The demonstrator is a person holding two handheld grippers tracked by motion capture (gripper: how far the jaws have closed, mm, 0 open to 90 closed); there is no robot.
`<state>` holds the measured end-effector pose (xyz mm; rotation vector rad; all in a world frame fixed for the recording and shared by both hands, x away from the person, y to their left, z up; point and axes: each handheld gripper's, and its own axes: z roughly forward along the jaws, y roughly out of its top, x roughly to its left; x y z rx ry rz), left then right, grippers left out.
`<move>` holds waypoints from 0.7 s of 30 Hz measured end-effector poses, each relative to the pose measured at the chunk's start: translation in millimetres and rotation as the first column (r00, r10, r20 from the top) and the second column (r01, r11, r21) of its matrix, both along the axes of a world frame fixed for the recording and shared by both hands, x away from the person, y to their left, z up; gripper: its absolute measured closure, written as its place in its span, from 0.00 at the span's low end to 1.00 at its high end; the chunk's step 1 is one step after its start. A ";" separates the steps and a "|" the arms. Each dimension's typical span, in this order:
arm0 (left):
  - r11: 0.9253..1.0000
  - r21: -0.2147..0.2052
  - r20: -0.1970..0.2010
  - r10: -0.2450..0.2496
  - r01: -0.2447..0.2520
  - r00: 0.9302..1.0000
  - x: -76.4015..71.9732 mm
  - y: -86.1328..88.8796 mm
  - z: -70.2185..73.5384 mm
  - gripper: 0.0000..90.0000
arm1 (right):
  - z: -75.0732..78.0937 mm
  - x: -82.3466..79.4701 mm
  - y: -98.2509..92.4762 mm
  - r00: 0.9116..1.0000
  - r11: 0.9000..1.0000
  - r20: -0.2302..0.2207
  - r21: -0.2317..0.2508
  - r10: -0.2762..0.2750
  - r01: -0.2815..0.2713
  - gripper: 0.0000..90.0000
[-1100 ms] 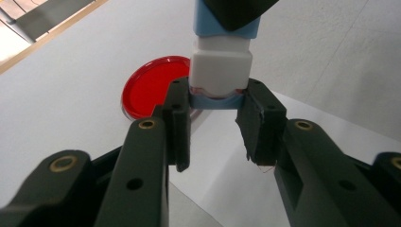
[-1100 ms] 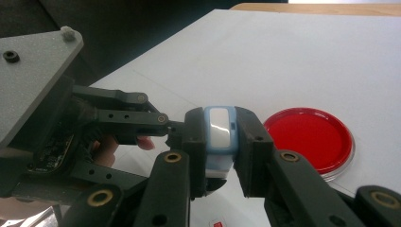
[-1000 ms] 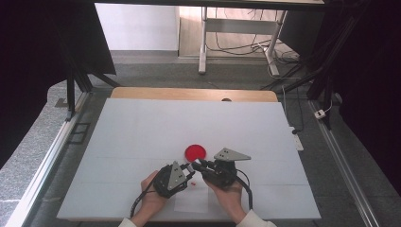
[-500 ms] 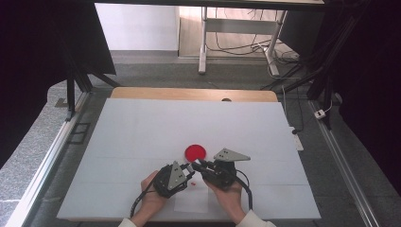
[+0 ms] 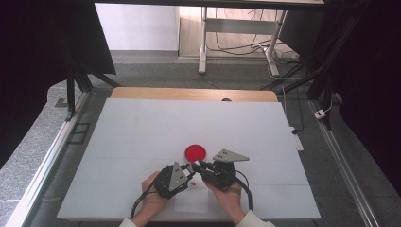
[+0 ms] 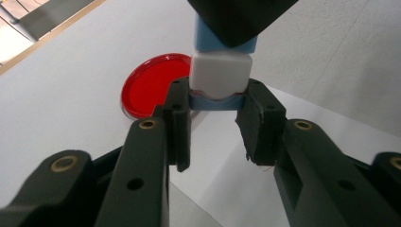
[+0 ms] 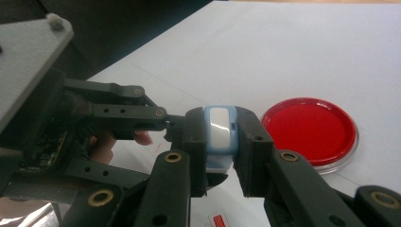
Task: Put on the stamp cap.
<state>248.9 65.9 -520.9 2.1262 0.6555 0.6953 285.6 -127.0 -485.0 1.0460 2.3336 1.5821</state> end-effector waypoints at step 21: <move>1.000 -0.025 0.001 -0.007 0.007 1.000 1.0 3.3 -0.4 0.72 | 2.9 2.5 -3.2 1.000 1.000 -0.007 0.021 0.013 -0.013 0.84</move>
